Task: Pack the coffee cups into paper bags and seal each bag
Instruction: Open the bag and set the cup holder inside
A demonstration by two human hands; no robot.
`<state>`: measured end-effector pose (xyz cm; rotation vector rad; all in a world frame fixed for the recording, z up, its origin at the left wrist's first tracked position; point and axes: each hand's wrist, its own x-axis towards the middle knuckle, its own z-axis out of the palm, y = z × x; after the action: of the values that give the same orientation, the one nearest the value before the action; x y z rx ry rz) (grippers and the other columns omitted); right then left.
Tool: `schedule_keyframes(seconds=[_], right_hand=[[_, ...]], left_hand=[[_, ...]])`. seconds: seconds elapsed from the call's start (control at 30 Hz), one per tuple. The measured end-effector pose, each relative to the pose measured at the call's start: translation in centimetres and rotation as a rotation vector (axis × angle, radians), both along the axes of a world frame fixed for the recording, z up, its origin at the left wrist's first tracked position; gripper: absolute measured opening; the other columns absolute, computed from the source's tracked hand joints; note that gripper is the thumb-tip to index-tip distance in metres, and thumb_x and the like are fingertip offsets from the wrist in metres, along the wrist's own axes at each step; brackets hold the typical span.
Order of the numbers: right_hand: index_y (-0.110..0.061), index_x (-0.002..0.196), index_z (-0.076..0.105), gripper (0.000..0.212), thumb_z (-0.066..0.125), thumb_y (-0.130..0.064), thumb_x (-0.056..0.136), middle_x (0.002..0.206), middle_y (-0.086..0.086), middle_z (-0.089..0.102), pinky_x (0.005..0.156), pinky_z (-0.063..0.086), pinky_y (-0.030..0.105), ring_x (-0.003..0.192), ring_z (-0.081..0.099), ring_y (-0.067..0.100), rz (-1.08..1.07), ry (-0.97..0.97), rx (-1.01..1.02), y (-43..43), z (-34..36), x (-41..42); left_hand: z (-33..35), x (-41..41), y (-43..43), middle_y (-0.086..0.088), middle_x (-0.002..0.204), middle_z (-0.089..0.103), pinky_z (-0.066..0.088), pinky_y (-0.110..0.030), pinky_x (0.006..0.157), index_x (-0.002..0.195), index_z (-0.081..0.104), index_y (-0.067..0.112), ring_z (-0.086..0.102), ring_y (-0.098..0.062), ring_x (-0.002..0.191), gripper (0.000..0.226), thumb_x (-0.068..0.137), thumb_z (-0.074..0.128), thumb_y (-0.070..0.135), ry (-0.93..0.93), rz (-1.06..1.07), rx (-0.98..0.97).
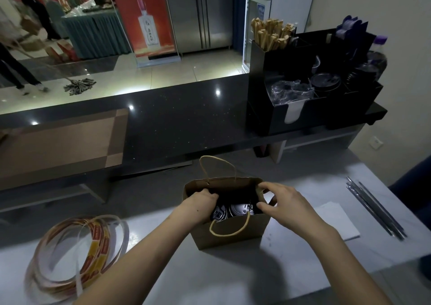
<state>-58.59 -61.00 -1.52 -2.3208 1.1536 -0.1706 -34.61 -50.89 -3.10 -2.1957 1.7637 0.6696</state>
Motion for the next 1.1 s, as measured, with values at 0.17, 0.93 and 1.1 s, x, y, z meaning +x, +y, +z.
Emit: schedule_keyframes(seconds=[0.17,0.93,1.1], right_hand=[[-0.035,0.148,0.052,0.058,0.072,-0.043,0.095,0.141,-0.013,0.061,0.092,0.058,0.030,0.099,0.065,0.008,0.002,-0.002,-0.006,0.1,0.0,0.1],[-0.046,0.145,0.046,0.048,0.066,-0.039,0.101,0.123,-0.019,0.061,0.083,0.059,0.029,0.088,0.067,0.003,-0.031,-0.117,-0.061,1.4,1.8,-1.8],[-0.037,0.145,0.052,0.047,0.067,-0.038,0.101,0.126,-0.014,0.063,0.083,0.055,0.026,0.093,0.066,0.004,-0.046,-0.137,-0.046,-0.6,2.1,-4.2]], left_hand=[[0.3,-0.2,0.4,-0.016,0.141,0.053,0.053,-0.041,0.104,0.150,0.045,0.012,0.061,-0.031,0.123,0.049,0.103,0.059,0.013,0.030,0.011,-0.018],[10.1,-3.1,2.1,0.002,0.122,0.068,0.053,-0.044,0.101,0.136,0.061,0.022,0.065,-0.019,0.111,0.035,0.102,0.062,0.032,0.204,0.052,-0.546],[11.7,-6.0,0.3,0.000,0.115,0.067,0.056,-0.043,0.093,0.126,0.064,0.019,0.064,-0.021,0.104,0.027,0.102,0.059,0.030,0.203,0.031,-0.660]])
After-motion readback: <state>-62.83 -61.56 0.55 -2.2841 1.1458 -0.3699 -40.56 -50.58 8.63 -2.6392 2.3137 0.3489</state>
